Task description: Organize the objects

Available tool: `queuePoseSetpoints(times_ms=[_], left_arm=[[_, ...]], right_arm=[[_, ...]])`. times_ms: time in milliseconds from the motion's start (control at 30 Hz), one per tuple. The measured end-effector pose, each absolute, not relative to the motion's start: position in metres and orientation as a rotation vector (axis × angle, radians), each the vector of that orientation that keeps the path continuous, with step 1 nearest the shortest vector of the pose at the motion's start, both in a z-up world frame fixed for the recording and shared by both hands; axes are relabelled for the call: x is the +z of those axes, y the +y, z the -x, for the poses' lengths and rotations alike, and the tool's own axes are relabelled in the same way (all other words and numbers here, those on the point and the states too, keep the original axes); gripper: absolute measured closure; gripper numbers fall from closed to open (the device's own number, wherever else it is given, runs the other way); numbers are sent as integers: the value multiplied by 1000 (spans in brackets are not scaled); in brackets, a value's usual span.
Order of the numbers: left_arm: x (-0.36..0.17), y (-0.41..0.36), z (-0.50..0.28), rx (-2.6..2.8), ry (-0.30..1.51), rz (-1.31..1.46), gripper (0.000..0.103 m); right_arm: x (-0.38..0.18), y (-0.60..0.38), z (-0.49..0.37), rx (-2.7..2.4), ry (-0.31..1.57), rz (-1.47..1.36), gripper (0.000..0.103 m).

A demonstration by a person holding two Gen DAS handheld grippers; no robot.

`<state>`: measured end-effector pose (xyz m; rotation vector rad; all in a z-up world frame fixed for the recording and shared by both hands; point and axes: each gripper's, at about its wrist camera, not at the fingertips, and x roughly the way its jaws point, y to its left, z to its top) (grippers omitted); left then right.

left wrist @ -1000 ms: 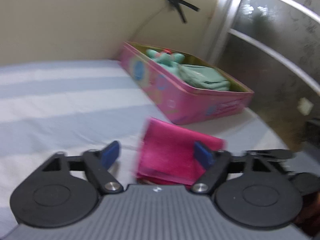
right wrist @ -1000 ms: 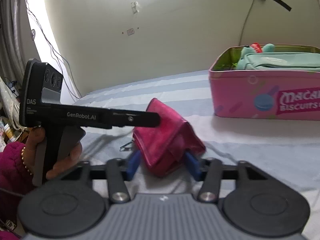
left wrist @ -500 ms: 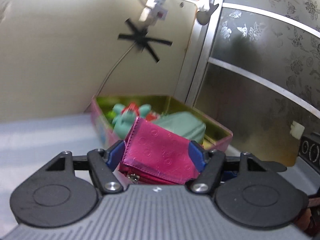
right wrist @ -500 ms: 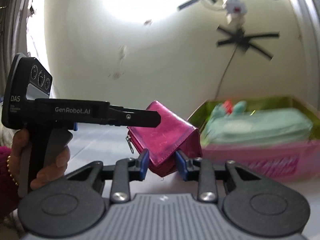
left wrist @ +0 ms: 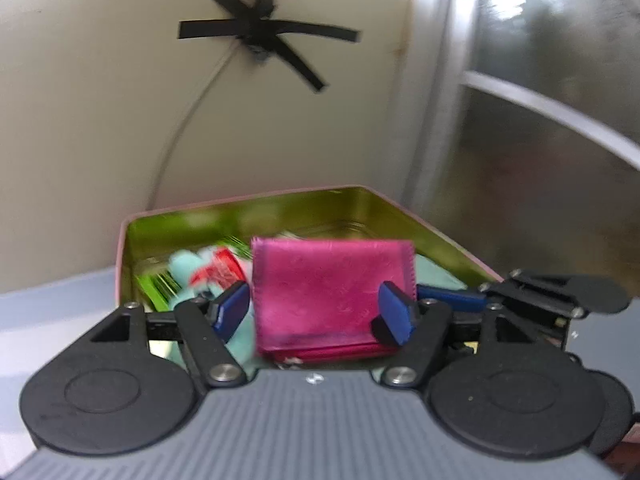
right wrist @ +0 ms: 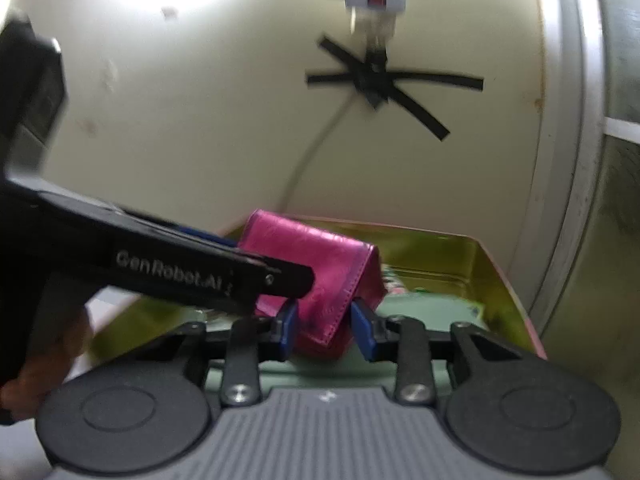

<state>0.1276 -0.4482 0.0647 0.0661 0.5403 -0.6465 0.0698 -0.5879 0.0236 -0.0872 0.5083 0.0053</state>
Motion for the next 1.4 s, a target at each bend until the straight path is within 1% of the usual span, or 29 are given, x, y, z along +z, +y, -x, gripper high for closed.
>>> queuePoseSetpoints(times_ms=[33,100,167,300,367,833,1100,1400], left_arm=[[65,-452,-134,-604,543,-70,25],[67,-453,-143,-552,551,-44,25],[69,-444,-146,-539,563,12,19],[71,-432,-134,-515,535,3,18],[71,-425,-126,-512,526,-3,18],[71,-406,-33,-511,494,-131,18],[64,-385,7,-480,519,-151,18],[63,-350,48,-435,509,-152,17]], right_arm=[[25,-591,-82,-12,516,108,65],[29,-596,-98,-60,511,133,64],[29,-600,-105,-89,501,139,62],[25,-606,-96,-95,485,97,59],[23,-606,-83,-92,471,65,57],[8,-586,34,-61,391,-225,53],[7,-566,87,-46,383,-305,52],[12,-532,133,-11,372,-310,50]])
